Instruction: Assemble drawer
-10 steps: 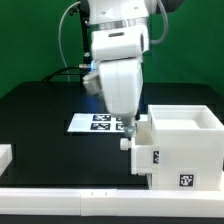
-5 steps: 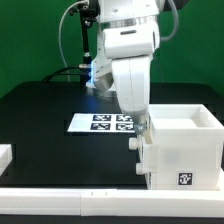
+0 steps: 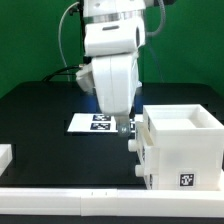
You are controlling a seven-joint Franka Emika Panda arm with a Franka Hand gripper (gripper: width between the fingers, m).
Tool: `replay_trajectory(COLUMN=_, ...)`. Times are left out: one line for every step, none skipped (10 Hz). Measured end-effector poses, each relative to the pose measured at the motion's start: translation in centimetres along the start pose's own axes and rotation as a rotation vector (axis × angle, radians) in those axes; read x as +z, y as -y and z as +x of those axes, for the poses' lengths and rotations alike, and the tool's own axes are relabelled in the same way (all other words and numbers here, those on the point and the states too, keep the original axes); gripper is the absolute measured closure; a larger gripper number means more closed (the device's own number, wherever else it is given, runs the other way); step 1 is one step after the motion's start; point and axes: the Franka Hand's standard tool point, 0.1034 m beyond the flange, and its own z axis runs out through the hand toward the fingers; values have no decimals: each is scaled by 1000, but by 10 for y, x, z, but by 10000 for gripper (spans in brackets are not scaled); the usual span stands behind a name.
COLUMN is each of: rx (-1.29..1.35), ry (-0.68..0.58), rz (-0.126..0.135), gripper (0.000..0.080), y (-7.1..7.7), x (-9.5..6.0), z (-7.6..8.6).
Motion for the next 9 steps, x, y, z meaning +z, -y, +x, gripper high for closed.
replay_trajectory(rx=5, ry=-7, rz=7, gripper=151, y=-4, x=7, z=-2)
replay_trajectory(rx=5, ry=-11, rz=15, gripper=151, y=-4, x=13, z=-2)
replay_trajectory(rx=5, ry=-14, rz=27, gripper=151, y=-2, x=18, z=-1)
replay_trajectory(rx=4, ry=-18, rz=30, gripper=151, y=0, x=21, z=5)
replay_trajectory(rx=-4, ry=-23, rz=30, gripper=151, y=5, x=26, z=15)
replay_trajectory(rx=-17, ry=-26, rz=30, gripper=151, y=10, x=30, z=24)
replay_trajectory(rx=-21, ry=-27, rz=10, gripper=151, y=11, x=31, z=25)
replay_trajectory(rx=-21, ry=-27, rz=3, gripper=151, y=12, x=32, z=24)
replay_trajectory(rx=-18, ry=-27, rz=6, gripper=151, y=13, x=34, z=22)
